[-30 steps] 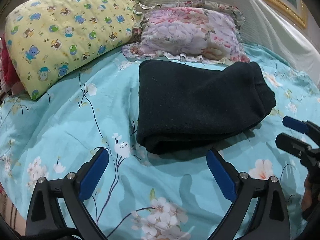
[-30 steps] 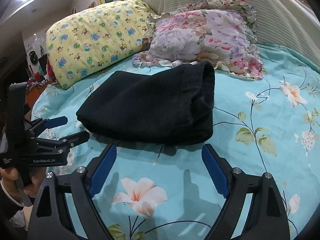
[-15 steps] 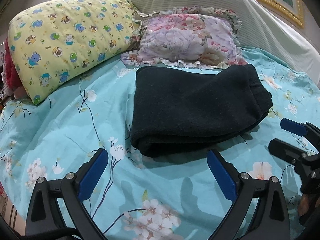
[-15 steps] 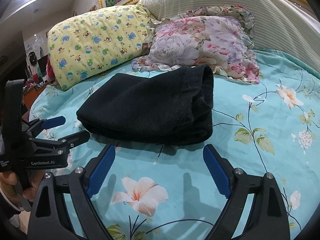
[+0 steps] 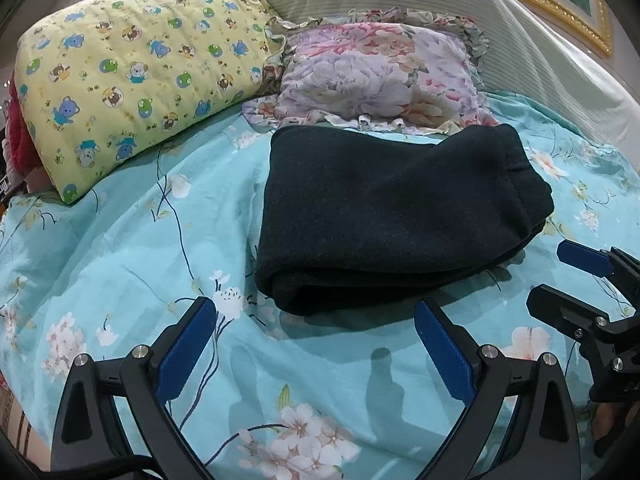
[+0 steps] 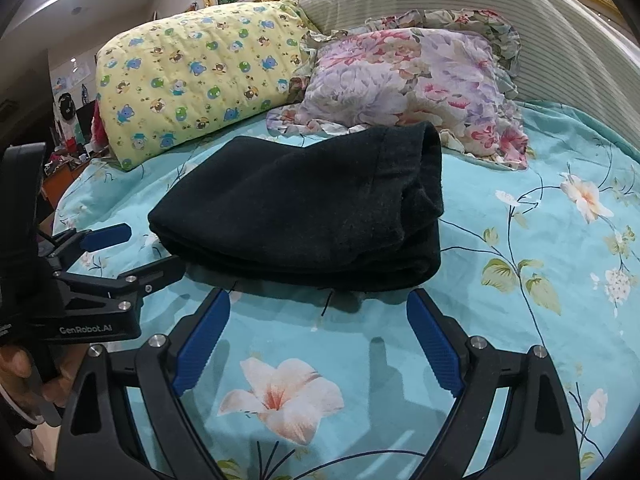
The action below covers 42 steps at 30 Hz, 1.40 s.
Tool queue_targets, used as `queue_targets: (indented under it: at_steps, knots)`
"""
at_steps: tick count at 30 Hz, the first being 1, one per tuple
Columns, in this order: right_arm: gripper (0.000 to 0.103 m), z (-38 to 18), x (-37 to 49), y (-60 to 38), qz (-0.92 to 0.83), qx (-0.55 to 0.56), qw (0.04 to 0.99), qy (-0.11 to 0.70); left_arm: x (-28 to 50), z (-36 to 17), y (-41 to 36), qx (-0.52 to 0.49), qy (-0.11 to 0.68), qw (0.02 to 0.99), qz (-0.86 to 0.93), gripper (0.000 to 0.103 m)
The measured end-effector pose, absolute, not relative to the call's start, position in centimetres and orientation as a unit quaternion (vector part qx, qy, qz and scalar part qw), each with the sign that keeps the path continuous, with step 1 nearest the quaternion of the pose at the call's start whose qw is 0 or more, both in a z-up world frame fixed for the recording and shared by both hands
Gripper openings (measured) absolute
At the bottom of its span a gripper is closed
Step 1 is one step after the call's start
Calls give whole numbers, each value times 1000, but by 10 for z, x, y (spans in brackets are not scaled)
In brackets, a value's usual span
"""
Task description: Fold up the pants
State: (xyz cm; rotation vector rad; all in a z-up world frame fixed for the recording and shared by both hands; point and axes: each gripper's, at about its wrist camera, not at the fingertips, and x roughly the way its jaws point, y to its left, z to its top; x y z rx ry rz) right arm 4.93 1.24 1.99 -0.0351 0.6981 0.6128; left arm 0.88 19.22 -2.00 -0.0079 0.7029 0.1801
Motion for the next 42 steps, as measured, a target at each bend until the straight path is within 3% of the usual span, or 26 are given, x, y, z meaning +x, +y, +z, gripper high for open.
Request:
queue_targets:
  at_steps: [42]
  knots:
    - [90,23,49,18,292,-12,896,335,9,-15,193,-14,350,934,77,100]
